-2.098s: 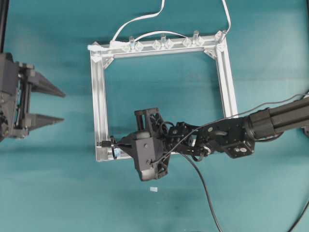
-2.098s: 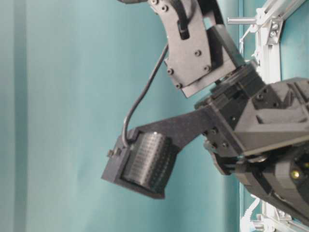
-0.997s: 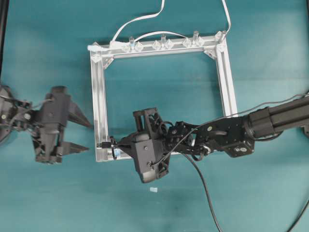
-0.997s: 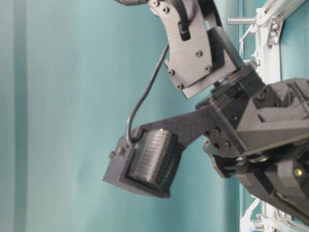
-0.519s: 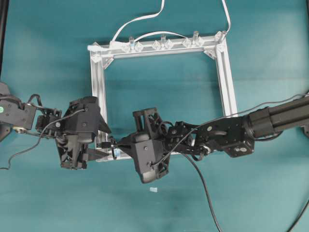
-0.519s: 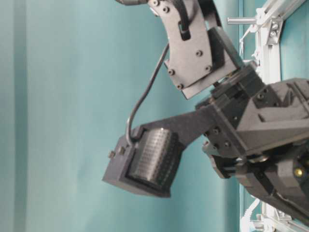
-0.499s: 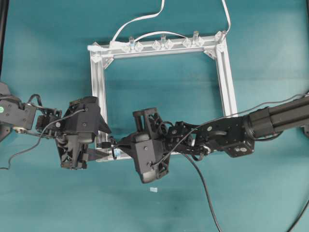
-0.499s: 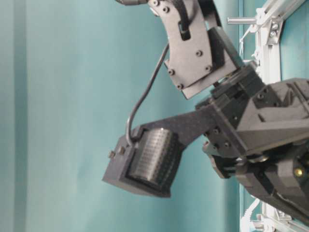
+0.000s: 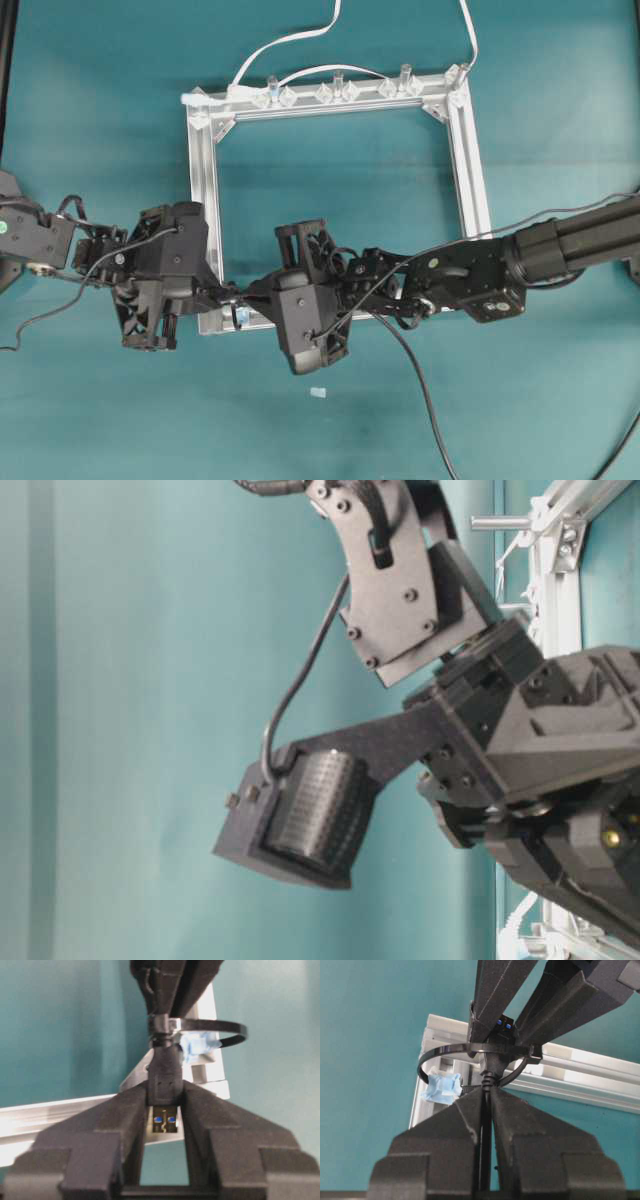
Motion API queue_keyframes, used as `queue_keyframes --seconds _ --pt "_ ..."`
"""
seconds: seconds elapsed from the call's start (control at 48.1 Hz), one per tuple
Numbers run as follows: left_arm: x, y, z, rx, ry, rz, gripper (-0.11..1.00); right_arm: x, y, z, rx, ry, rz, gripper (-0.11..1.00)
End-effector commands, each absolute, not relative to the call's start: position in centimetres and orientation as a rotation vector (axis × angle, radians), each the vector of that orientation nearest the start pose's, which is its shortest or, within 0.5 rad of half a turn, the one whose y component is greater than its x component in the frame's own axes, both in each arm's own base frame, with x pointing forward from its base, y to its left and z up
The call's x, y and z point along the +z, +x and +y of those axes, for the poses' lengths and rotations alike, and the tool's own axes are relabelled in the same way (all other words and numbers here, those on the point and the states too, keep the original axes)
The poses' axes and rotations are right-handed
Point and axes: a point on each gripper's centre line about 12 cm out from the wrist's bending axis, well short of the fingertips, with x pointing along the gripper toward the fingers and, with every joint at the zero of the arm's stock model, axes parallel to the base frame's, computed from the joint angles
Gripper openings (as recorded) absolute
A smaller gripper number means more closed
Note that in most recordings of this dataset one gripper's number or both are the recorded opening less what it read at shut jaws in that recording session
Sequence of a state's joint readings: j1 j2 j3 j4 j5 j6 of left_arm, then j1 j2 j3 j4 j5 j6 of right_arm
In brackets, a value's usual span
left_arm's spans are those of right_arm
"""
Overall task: Insert the wire through the string loop located on the left side.
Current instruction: 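Move the left gripper in and grasp the USB plug past the loop, then pull the USB plug leftward through the loop with the left gripper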
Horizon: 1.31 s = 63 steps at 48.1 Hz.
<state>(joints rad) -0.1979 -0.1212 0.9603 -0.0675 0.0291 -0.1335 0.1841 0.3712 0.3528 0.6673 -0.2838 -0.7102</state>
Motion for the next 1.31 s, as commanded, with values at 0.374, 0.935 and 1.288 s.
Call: queue_keyframes --seconds 0.374,0.935,1.288 --pt "12.79 29.82 -6.10 -0.105 -0.108 0.850 0.20 14.40 48.88 7.44 0.044 -0.138 0.475 0.16" --pt "12.92 29.95 -6.13 -0.106 -0.107 0.850 0.20 14.24 48.66 7.69 0.048 -0.141 0.478 0.95" --pt "13.11 29.35 -6.03 -0.105 -0.107 0.867 0.20 14.17 48.65 7.64 0.045 -0.144 0.476 0.95"
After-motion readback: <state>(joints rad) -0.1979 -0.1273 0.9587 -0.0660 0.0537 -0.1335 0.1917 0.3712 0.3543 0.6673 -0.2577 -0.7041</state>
